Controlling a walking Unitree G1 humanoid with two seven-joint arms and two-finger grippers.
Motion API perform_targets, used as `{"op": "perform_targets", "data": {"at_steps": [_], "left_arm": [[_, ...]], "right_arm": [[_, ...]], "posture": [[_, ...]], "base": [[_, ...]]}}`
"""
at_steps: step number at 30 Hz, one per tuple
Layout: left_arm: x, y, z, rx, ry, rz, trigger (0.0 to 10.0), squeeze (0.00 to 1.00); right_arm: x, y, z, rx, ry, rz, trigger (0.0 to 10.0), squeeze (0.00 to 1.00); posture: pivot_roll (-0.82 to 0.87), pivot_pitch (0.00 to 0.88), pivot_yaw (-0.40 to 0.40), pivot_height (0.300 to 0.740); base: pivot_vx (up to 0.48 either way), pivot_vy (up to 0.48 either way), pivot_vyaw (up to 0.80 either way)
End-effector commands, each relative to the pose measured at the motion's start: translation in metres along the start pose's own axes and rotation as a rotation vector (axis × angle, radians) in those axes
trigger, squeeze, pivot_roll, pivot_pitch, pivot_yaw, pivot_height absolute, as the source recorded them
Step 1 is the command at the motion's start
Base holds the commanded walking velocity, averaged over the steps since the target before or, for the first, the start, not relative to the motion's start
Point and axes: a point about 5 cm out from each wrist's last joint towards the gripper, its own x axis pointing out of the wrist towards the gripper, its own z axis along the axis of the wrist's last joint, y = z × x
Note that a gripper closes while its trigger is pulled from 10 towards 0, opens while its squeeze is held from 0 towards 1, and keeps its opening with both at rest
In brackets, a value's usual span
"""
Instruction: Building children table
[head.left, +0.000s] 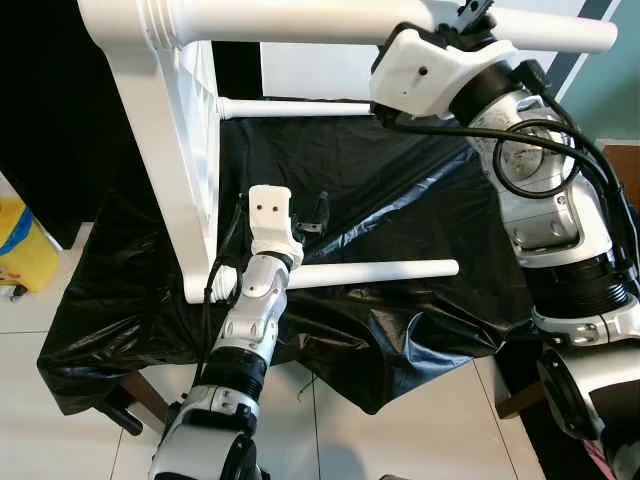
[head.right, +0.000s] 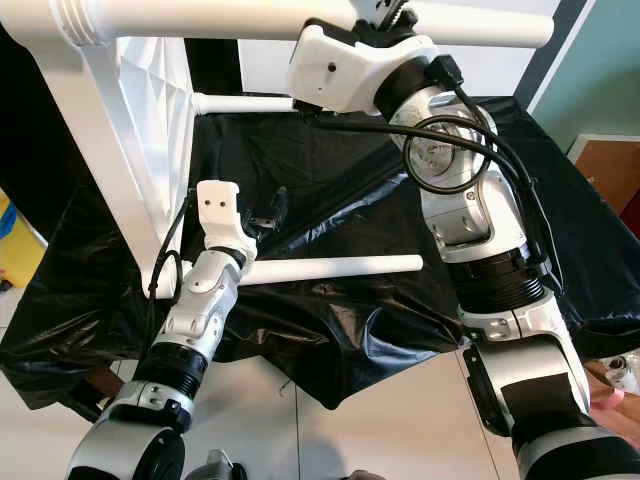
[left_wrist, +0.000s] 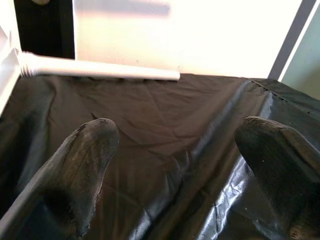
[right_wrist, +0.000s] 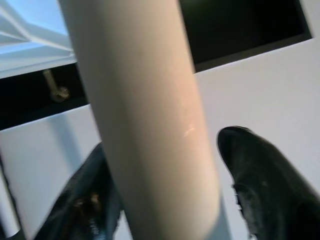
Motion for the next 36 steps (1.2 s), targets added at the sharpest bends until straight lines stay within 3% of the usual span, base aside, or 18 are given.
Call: {"op": "perform_targets", "data": {"at_steps": [1, 2, 3, 4, 8, 9, 12, 17, 19, 20, 21, 22, 25, 26, 27, 31, 34, 36], "left_arm": [[0.000, 0.002, -0.006, -0.020, 0.018, 0.041, 10.0, 0.00], [0.001, 0.006, -0.008, -0.031, 0.029, 0.074, 10.0, 0.00], [0.002, 0.008, -0.010, -0.039, 0.035, 0.097, 10.0, 0.00], [0.003, 0.011, -0.012, -0.054, 0.038, 0.128, 10.0, 0.00], [0.002, 0.014, -0.016, -0.095, 0.045, 0.196, 10.0, 0.00], [0.002, 0.015, -0.019, -0.086, 0.052, 0.218, 10.0, 0.00], [-0.002, 0.029, -0.025, -0.042, 0.073, 0.316, 10.0, 0.00], [-0.004, 0.046, -0.022, -0.006, 0.071, 0.402, 10.0, 0.00], [-0.001, 0.062, -0.007, 0.041, 0.021, 0.451, 10.0, 0.00], [0.011, 0.067, 0.023, 0.074, -0.069, 0.451, 10.0, 0.00], [0.011, 0.067, 0.023, 0.074, -0.069, 0.451, 10.0, 0.00], [0.018, 0.069, 0.044, 0.094, -0.132, 0.448, 10.0, 0.00], [0.038, 0.061, 0.100, 0.140, -0.274, 0.393, 10.0, 0.00], [0.038, 0.061, 0.100, 0.140, -0.274, 0.393, 10.0, 0.00], [0.047, 0.053, 0.128, 0.156, -0.335, 0.354, 10.0, 0.00], [0.058, 0.038, 0.166, 0.155, -0.418, 0.296, 10.0, 0.00], [0.066, -0.002, 0.221, 0.133, -0.557, 0.155, 10.0, 0.00], [0.066, -0.013, 0.230, 0.135, -0.583, 0.116, 10.0, 0.00]], "right_arm": [[0.003, -0.009, 0.003, -0.008, -0.005, 0.001, 7.7, 0.00], [0.003, -0.011, 0.002, -0.008, 0.006, 0.015, 10.0, 0.00], [0.004, -0.013, 0.001, -0.008, 0.014, 0.028, 10.0, 0.00], [0.004, -0.014, -0.001, 0.002, 0.030, 0.039, 1.8, 0.00], [0.002, -0.016, -0.009, 0.127, 0.112, 0.066, 1.1, 0.00], [0.001, -0.017, -0.012, 0.201, 0.152, 0.068, 10.0, 0.00], [0.001, -0.024, -0.021, 0.400, 0.235, 0.020, 10.0, 0.00], [0.001, -0.033, -0.025, 0.521, 0.276, -0.046, 10.0, 0.00], [0.000, -0.042, -0.028, 0.652, 0.297, -0.130, 10.0, 0.00], [-0.001, -0.050, -0.032, 0.733, 0.306, -0.209, 10.0, 0.00], [-0.001, -0.050, -0.032, 0.733, 0.306, -0.209, 10.0, 0.00], [-0.003, -0.055, -0.033, 0.783, 0.311, -0.257, 10.0, 0.00], [-0.008, -0.064, -0.039, 0.890, 0.329, -0.362, 10.0, 0.00], [-0.008, -0.064, -0.039, 0.890, 0.329, -0.362, 10.0, 0.00], [-0.012, -0.070, -0.042, 0.916, 0.333, -0.407, 10.0, 0.00], [-0.018, -0.078, -0.046, 0.938, 0.341, -0.466, 10.0, 0.00], [-0.040, -0.080, -0.058, 0.932, 0.375, -0.557, 10.0, 0.00], [-0.049, -0.073, -0.064, 0.897, 0.416, -0.562, 10.0, 0.00]], "posture": [[-0.09, 0.039, -0.061, 0.740], [-0.09, 0.038, -0.060, 0.740], [-0.10, 0.038, -0.060, 0.740], [-0.10, 0.037, -0.059, 0.740], [-0.11, 0.035, -0.059, 0.740], [-0.11, 0.035, -0.059, 0.740], [-0.12, 0.036, -0.059, 0.740], [-0.12, 0.039, -0.057, 0.740], [-0.12, 0.040, -0.054, 0.740], [-0.12, 0.045, -0.052, 0.740], [-0.12, 0.045, -0.052, 0.740], [-0.12, 0.045, -0.051, 0.740], [-0.11, 0.044, -0.053, 0.740], [-0.11, 0.044, -0.053, 0.740], [-0.10, 0.045, -0.050, 0.740], [-0.10, 0.043, -0.051, 0.740], [-0.09, 0.044, -0.045, 0.740], [-0.10, 0.047, -0.038, 0.740]], "base": [[0.000, 0.000, 0.00], [0.000, 0.000, 0.00], [0.000, 0.000, 0.00], [0.000, 0.000, 0.00], [0.000, 0.000, 0.00], [0.000, 0.000, 0.00], [0.000, 0.000, 0.00], [0.000, 0.000, 0.00], [0.000, 0.000, 0.00], [0.000, 0.000, 0.00], [0.000, 0.000, 0.00], [0.000, 0.000, 0.00], [0.000, 0.000, 0.00], [0.000, 0.000, 0.00], [0.000, 0.000, 0.00], [0.000, 0.000, 0.00], [0.000, 0.000, 0.00], [0.000, 0.000, 0.00]]}}
